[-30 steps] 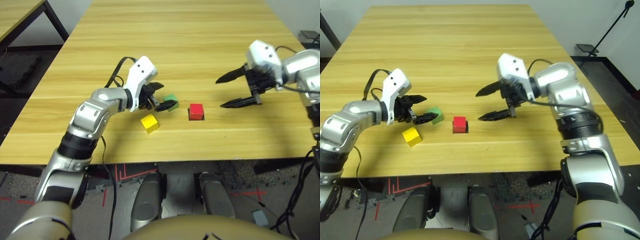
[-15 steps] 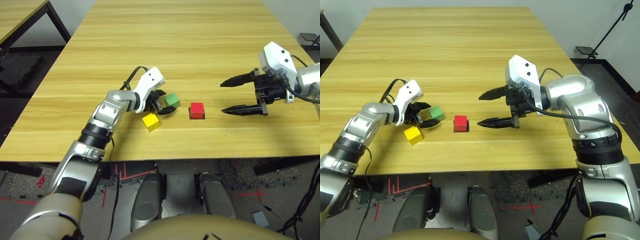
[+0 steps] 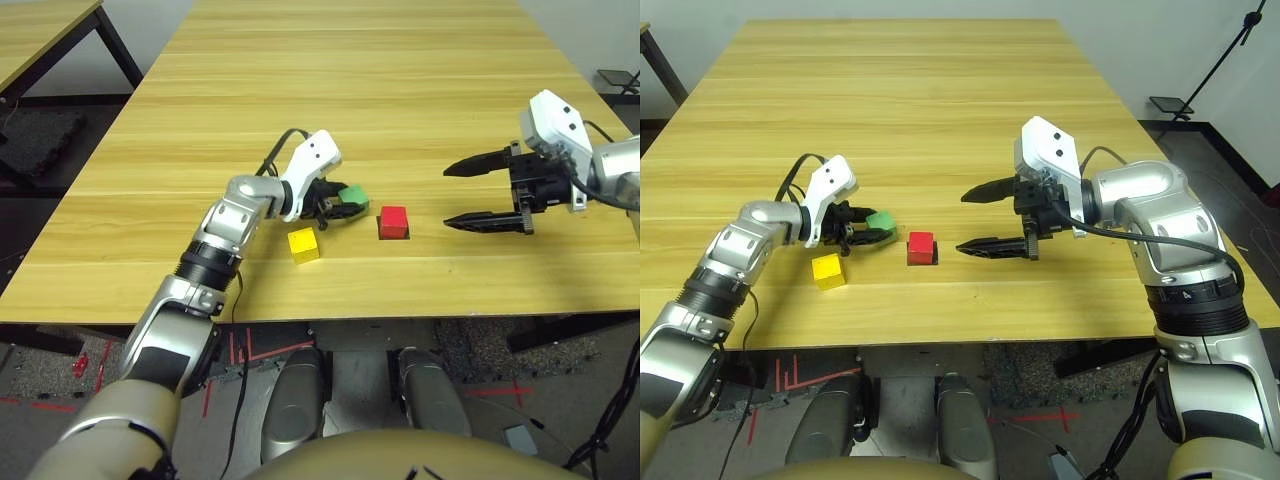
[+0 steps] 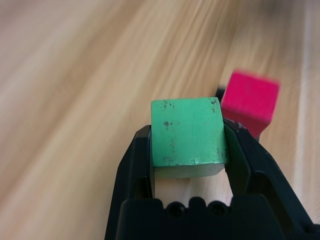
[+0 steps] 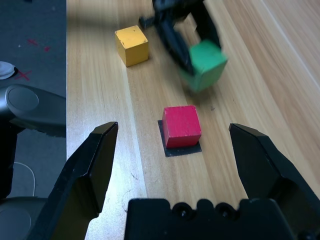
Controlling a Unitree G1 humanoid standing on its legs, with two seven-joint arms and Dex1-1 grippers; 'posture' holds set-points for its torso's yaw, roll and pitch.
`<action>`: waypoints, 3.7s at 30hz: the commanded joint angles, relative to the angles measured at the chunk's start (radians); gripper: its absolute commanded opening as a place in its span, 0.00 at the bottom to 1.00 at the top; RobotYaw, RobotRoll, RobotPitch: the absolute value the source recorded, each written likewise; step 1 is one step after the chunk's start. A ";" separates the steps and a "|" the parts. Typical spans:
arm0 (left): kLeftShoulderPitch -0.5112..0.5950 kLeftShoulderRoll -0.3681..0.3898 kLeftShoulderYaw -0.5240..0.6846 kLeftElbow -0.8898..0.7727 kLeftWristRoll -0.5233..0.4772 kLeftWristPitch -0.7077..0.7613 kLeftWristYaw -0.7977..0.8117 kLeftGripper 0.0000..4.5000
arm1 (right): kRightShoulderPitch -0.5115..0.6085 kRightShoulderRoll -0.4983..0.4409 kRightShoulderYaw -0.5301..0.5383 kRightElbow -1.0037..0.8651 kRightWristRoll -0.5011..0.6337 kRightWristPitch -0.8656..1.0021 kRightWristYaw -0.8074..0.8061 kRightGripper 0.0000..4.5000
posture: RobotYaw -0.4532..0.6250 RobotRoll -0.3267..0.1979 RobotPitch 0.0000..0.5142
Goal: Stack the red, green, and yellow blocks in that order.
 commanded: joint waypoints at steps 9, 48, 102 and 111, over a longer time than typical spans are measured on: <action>-0.120 -0.049 -0.101 -0.073 -0.027 0.089 -0.200 0.46 | 0.048 -0.029 -0.028 0.012 0.007 -0.021 -0.015 1.00 | 0.45 0.51 0.16; -0.165 -0.169 -0.113 0.363 0.089 -0.194 -0.273 0.46 | 0.097 -0.068 -0.076 -0.106 0.062 0.097 -0.109 1.00 | 0.38 0.48 0.21; 0.226 0.304 0.061 -0.506 -0.133 0.340 -0.037 0.43 | -0.026 -0.008 0.003 0.026 0.034 0.031 -0.069 1.00 | 0.52 0.48 0.14; -0.133 0.208 -0.090 -0.190 -0.055 0.178 -0.206 0.43 | 0.039 -0.012 -0.020 -0.013 0.048 0.041 -0.095 1.00 | 0.48 0.52 0.14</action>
